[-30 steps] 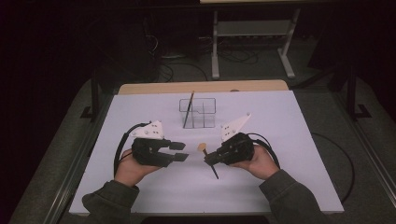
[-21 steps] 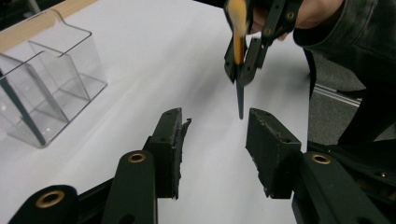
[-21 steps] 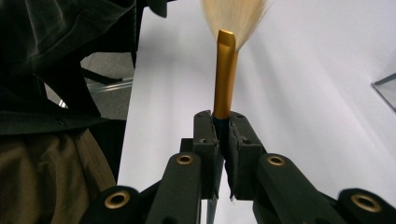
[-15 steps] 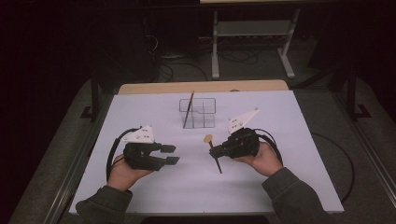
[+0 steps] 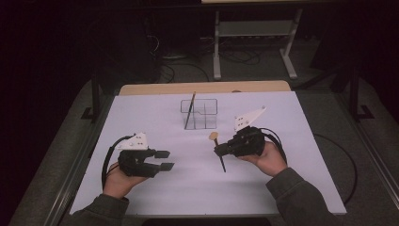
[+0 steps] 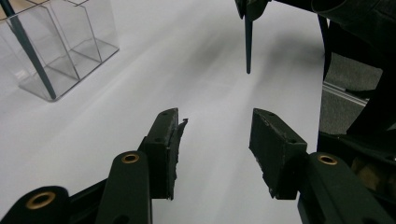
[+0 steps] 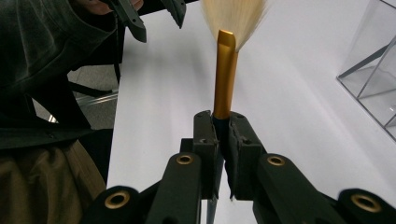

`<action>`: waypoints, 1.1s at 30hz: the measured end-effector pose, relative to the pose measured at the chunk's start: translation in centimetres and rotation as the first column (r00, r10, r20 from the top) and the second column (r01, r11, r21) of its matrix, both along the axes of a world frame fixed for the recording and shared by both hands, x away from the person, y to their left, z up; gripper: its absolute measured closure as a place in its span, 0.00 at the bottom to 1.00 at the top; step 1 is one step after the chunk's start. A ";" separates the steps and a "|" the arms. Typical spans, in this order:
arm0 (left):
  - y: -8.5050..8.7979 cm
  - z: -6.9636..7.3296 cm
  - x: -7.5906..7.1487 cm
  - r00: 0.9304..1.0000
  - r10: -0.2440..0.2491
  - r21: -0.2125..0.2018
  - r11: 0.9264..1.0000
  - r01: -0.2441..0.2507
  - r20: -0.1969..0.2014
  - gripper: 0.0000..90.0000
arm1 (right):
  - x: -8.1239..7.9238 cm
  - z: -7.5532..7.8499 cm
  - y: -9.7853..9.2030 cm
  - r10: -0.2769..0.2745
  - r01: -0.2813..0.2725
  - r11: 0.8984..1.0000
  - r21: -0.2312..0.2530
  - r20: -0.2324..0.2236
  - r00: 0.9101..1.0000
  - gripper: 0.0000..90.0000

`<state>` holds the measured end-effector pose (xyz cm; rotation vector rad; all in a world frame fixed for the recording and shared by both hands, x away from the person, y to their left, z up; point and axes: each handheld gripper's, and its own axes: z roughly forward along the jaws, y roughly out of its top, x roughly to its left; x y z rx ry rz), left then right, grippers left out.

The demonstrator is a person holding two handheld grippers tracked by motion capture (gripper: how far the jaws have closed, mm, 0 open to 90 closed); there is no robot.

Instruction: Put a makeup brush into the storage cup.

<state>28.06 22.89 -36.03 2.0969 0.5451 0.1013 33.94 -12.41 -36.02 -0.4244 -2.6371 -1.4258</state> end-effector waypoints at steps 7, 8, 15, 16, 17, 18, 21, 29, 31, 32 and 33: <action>0.6 -0.6 -0.3 1.000 0.014 0.001 1.000 -0.014 0.001 0.57 | 0.1 0.1 -0.5 -0.021 0.021 1.000 0.005 -0.002 1.000 0.92; 0.7 -0.7 -0.4 1.000 0.019 -0.006 1.000 -0.019 -0.005 0.57 | 0.2 0.1 -0.5 -0.023 0.023 1.000 0.004 0.001 1.000 0.92; 1.0 -1.5 -0.6 0.999 0.032 -0.019 0.999 -0.032 -0.001 0.54 | 0.5 0.3 -0.9 -0.036 0.036 0.999 0.005 0.000 0.999 0.92; 1.0 -1.5 -0.6 0.999 0.033 -0.017 0.999 -0.033 -0.003 0.54 | 0.6 0.3 -1.0 -0.036 0.036 0.999 0.005 0.000 0.999 0.92; 1.0 -1.6 -0.7 0.999 0.036 -0.016 0.999 -0.036 -0.003 0.53 | 0.6 0.3 -1.0 -0.040 0.040 0.999 0.007 -0.001 0.999 0.92; 1.0 -1.6 -0.7 0.999 0.038 -0.011 0.999 -0.038 0.001 0.53 | 0.7 0.4 -1.1 -0.045 0.045 0.999 0.007 -0.001 0.999 0.92; 1.0 -1.8 -0.7 0.999 0.040 -0.006 0.999 -0.040 0.001 0.52 | 1.0 0.5 -1.4 -0.049 0.049 0.999 0.008 -0.001 0.999 0.92; 1.5 -2.1 -0.8 0.998 0.062 -0.006 0.998 -0.062 0.006 0.47 | 1.7 1.3 -1.7 -0.070 0.070 0.997 0.012 0.009 0.997 0.92; 1.7 -2.2 -0.8 0.998 0.069 -0.004 0.998 -0.069 0.006 0.46 | 1.8 1.5 -1.8 -0.077 0.077 0.997 0.012 0.010 0.997 0.92; 1.7 -2.2 -0.8 0.997 0.076 -0.003 0.997 -0.076 0.002 0.45 | 1.9 1.7 -1.8 -0.077 0.077 0.997 0.010 0.014 0.997 0.92; 1.8 -2.3 -0.8 0.997 0.076 -0.001 0.997 -0.076 0.005 0.45 | 1.9 1.8 -1.8 -0.078 0.078 0.997 0.007 0.013 0.997 0.92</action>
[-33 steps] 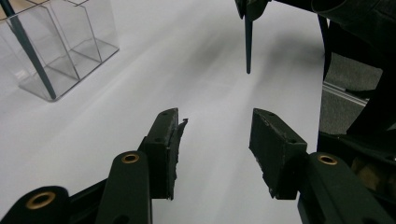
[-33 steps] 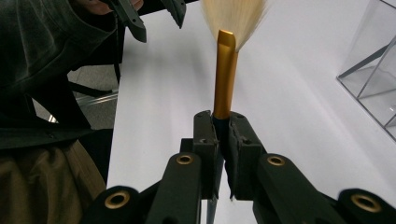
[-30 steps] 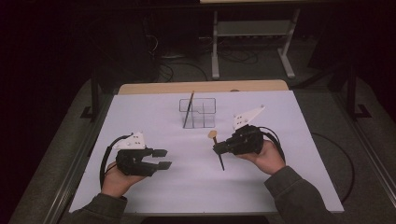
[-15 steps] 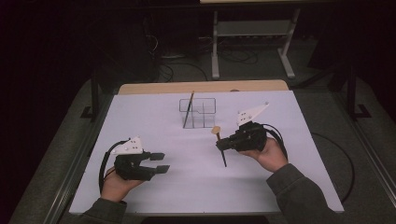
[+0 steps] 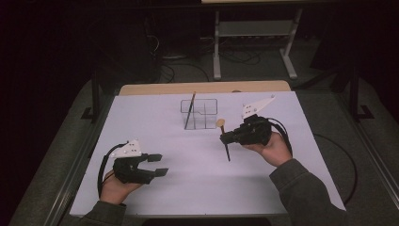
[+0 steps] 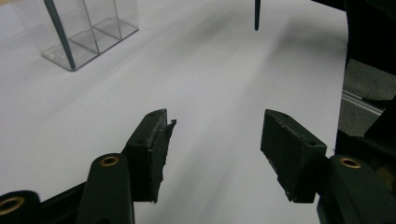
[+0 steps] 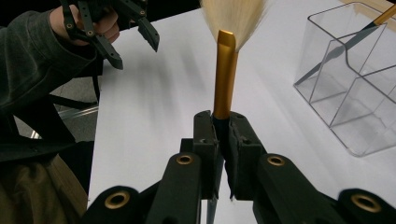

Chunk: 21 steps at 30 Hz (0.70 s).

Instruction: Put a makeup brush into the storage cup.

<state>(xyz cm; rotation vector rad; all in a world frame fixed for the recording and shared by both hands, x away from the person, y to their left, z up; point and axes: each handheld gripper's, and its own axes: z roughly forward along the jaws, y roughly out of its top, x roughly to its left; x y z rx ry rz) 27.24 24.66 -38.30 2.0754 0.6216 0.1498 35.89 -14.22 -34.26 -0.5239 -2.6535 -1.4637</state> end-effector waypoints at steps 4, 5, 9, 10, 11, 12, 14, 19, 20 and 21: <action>0.1 -0.1 -0.1 1.000 0.009 0.005 1.000 -0.009 0.009 0.43 | 0.2 0.5 0.0 -0.008 0.008 1.000 0.002 0.005 1.000 0.92; 0.1 -0.1 -0.1 1.000 0.012 0.005 1.000 -0.012 0.009 0.43 | 0.2 0.7 0.0 -0.009 0.009 1.000 0.002 0.006 1.000 0.92; 0.1 -0.1 -0.1 1.000 0.012 0.015 1.000 -0.012 0.011 0.41 | 0.5 1.1 0.0 -0.013 0.013 1.000 -0.003 0.010 1.000 0.92; 0.1 -0.1 -0.1 1.000 0.013 0.018 1.000 -0.013 0.011 0.41 | 0.6 1.3 0.1 -0.016 0.016 1.000 -0.003 0.012 1.000 0.92; 0.1 -0.1 -0.1 1.000 0.011 0.027 1.000 -0.011 0.017 0.41 | 0.6 1.4 0.1 -0.014 0.014 1.000 -0.001 0.015 1.000 0.92; 0.2 -0.1 -0.1 1.000 0.009 0.033 0.999 -0.010 0.020 0.41 | 0.7 1.6 0.2 -0.012 0.012 1.000 -0.001 0.017 1.000 0.92; 0.2 -0.2 -0.1 1.000 0.014 0.032 0.999 -0.015 0.016 0.41 | 0.8 1.8 0.3 -0.011 0.011 1.000 0.000 0.023 1.000 0.92; 0.3 -0.1 0.0 1.000 0.015 0.028 0.999 -0.016 0.015 0.40 | 1.3 2.5 0.7 -0.007 0.007 1.000 0.000 0.029 1.000 0.92; 0.3 -0.1 0.0 1.000 0.014 0.029 0.999 -0.015 0.016 0.40 | 1.4 2.6 0.8 -0.007 0.007 1.000 0.000 0.030 1.000 0.92; 0.4 -0.1 -0.1 1.000 0.016 0.027 1.000 -0.017 0.014 0.40 | 1.5 2.7 0.9 -0.007 0.007 1.000 0.002 0.034 0.999 0.92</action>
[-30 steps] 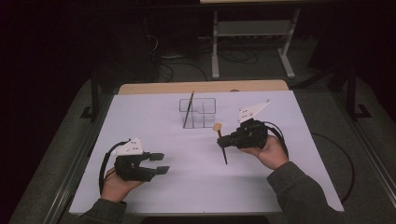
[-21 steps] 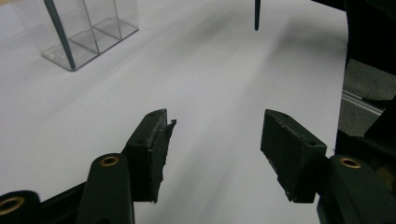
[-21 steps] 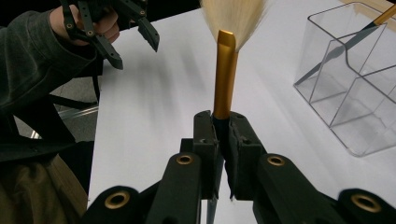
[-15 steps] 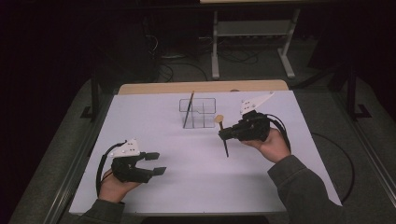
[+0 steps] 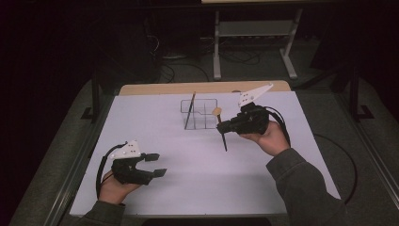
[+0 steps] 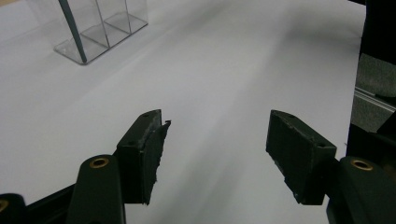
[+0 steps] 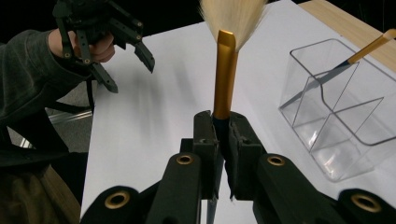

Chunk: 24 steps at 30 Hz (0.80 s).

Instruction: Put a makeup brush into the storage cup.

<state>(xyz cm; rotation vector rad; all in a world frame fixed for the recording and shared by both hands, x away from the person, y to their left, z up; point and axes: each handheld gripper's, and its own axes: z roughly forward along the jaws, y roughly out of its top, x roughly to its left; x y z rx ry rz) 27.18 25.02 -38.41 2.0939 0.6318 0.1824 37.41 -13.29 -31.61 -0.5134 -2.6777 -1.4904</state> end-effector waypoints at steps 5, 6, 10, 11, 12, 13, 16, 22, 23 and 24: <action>0.2 -0.1 0.0 1.000 0.002 -0.001 1.000 -0.002 -0.002 0.39 | 0.8 0.6 0.6 0.006 -0.006 1.000 -0.004 0.003 1.000 0.92; 0.2 -0.1 0.0 1.000 0.001 0.001 1.000 -0.001 -0.001 0.39 | 1.0 0.7 0.7 0.007 -0.007 1.000 -0.009 0.007 1.000 0.92; 0.3 -0.1 -0.1 1.000 0.001 -0.002 1.000 -0.001 0.001 0.38 | 1.7 1.1 1.3 0.016 -0.016 1.000 -0.016 0.016 1.000 0.92; 0.3 -0.1 -0.1 1.000 0.000 -0.001 1.000 0.000 -0.001 0.38 | 1.8 1.2 1.4 0.012 -0.012 1.000 -0.013 0.016 1.000 0.92; 0.2 -0.1 -0.1 1.000 0.001 -0.003 1.000 -0.001 -0.004 0.38 | 1.9 1.3 1.5 0.013 -0.013 1.000 -0.015 0.008 1.000 0.92; 0.2 -0.1 -0.1 1.000 0.000 -0.002 1.000 0.000 -0.004 0.38 | 2.1 1.3 1.6 0.013 -0.013 1.000 -0.015 0.010 1.000 0.92; 0.3 -0.2 -0.2 1.000 -0.001 -0.002 1.000 0.001 -0.006 0.38 | 2.6 1.5 1.8 0.013 -0.013 1.000 -0.018 0.013 1.000 0.92; 0.4 -0.2 -0.2 1.000 0.002 -0.010 1.000 -0.002 0.000 0.37 | 3.4 2.0 2.2 0.003 -0.002 1.000 -0.028 0.028 1.000 0.92; 0.4 -0.2 -0.2 1.000 0.001 -0.009 1.000 -0.001 0.000 0.37 | 3.6 2.1 2.2 0.002 -0.001 1.000 -0.024 0.029 1.000 0.92; 0.3 -0.2 -0.3 1.000 0.001 -0.008 1.000 -0.001 -0.001 0.37 | 3.7 2.2 2.2 -0.005 0.006 0.999 -0.033 0.029 1.000 0.92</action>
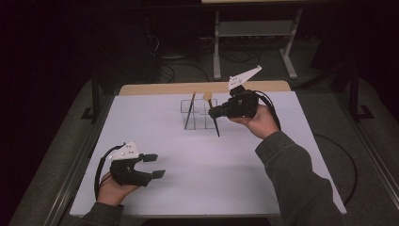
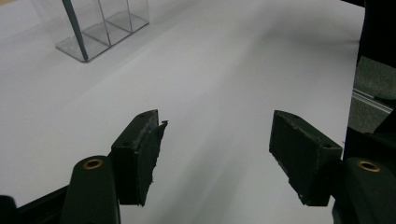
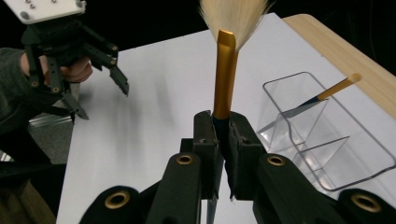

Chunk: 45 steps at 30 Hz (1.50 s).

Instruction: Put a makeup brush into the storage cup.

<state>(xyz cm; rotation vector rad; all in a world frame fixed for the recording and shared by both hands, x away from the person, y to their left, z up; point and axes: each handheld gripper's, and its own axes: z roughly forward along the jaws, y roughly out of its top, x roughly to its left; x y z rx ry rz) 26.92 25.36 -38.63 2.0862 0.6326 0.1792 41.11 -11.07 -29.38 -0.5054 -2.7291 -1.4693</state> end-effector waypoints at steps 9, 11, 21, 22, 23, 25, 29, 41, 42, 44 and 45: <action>0.2 0.0 -0.2 1.000 -0.005 -0.003 1.000 0.005 -0.003 0.35 | 1.1 1.0 -0.2 -0.025 0.025 1.000 0.006 0.018 1.000 0.92; 0.3 0.0 -0.3 1.000 -0.004 -0.007 1.000 0.004 -0.001 0.34 | 1.4 1.1 -0.3 -0.028 0.028 1.000 0.011 0.023 0.999 0.92; 0.6 -0.1 -0.4 1.000 0.008 -0.013 1.000 -0.008 0.003 0.32 | 2.9 1.6 0.4 -0.043 0.043 0.999 0.000 0.016 0.999 0.92; 0.7 -0.1 -0.3 1.000 0.007 -0.011 1.000 -0.007 0.004 0.32 | 3.2 1.6 0.5 -0.045 0.045 0.999 0.004 0.016 0.999 0.92; 0.7 -0.1 -0.3 1.000 0.007 -0.004 1.000 -0.007 0.002 0.32 | 3.4 1.6 0.5 -0.040 0.040 0.999 -0.001 0.028 0.999 0.92; 0.8 -0.1 -0.3 1.000 0.007 -0.008 1.000 -0.007 0.001 0.32 | 3.7 1.5 0.7 -0.045 0.045 0.999 0.001 0.027 0.999 0.92; 0.9 -0.1 -0.3 1.000 0.011 -0.012 1.000 -0.011 0.003 0.32 | 4.2 1.5 1.0 -0.056 0.056 0.998 0.005 0.022 0.998 0.92; 1.1 -0.1 -0.3 1.000 0.018 -0.019 1.000 -0.018 -0.002 0.31 | 6.2 1.9 1.8 -0.076 0.076 0.997 -0.011 0.034 0.997 0.92; 1.1 -0.1 -0.3 1.000 0.017 -0.013 1.000 -0.017 0.000 0.32 | 6.4 1.9 1.9 -0.079 0.079 0.997 -0.010 0.037 0.996 0.92; 1.1 -0.1 -0.3 1.000 0.020 -0.011 1.000 -0.020 -0.002 0.31 | 6.7 2.0 2.0 -0.084 0.084 0.996 -0.004 0.034 0.996 0.92; 1.2 -0.1 -0.3 1.000 0.019 -0.007 1.000 -0.019 -0.003 0.31 | 6.8 2.0 2.1 -0.086 0.086 0.996 -0.003 0.038 0.996 0.92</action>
